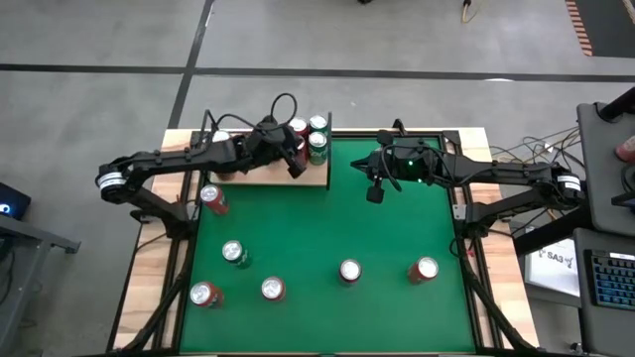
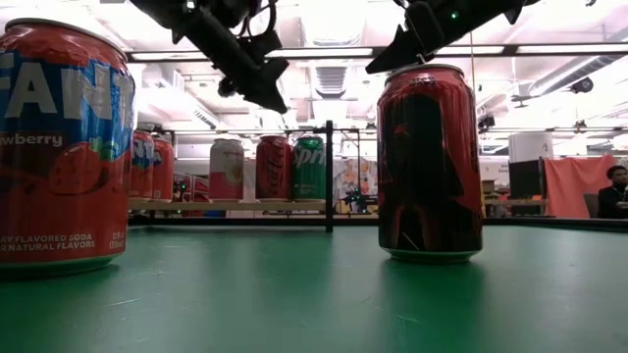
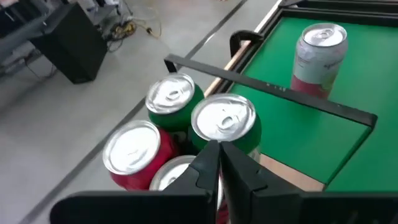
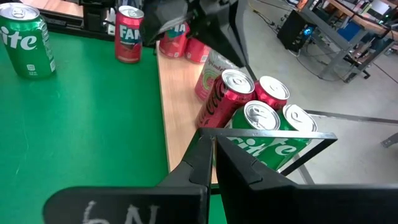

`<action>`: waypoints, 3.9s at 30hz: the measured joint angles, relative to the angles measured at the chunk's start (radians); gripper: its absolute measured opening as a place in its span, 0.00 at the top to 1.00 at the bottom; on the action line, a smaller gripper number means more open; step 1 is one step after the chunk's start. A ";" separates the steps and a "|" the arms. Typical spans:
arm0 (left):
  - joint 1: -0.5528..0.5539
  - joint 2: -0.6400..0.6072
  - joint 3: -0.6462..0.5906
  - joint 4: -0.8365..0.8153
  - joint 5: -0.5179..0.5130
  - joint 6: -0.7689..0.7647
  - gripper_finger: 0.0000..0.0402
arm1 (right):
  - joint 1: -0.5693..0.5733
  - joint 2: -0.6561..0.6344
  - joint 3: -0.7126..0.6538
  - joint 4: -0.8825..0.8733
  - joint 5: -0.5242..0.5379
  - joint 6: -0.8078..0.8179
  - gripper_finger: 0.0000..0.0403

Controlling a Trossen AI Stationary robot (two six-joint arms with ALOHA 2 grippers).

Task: Place canned beverage on shelf
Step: Put the red-black soda can on the shelf aligned with the other red-black soda can

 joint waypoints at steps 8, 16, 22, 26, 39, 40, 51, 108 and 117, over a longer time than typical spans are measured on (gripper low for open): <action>0.000 0.040 -0.001 -0.045 -0.012 -0.025 1.00 | 0.000 0.000 0.000 0.000 0.000 0.007 0.97; 0.000 0.071 -0.003 -0.053 -0.054 -0.033 1.00 | 0.000 0.000 0.000 0.000 0.000 0.006 0.97; -0.003 0.069 -0.003 -0.067 -0.053 -0.028 1.00 | 0.000 0.000 0.000 0.000 0.000 0.005 0.97; -0.003 0.068 0.002 -0.079 -0.053 -0.018 1.00 | 0.000 0.000 0.000 0.000 0.000 -0.001 0.97; -0.011 0.061 0.010 -0.085 -0.052 -0.006 1.00 | 0.000 0.000 0.000 0.000 0.000 0.000 0.97; -0.015 0.053 0.010 -0.086 -0.052 -0.006 1.00 | 0.000 0.000 0.000 0.000 0.000 0.000 0.97; -0.108 -0.142 0.001 -0.195 -0.050 0.029 1.00 | 0.000 0.000 0.000 0.036 0.000 0.046 0.97; -0.076 0.025 -0.398 0.516 -0.058 0.228 1.00 | 0.003 0.033 0.000 -0.105 0.001 0.340 0.97; -0.068 0.044 -0.387 0.512 -0.072 0.245 1.00 | 0.003 0.033 0.000 -0.104 0.001 0.331 0.97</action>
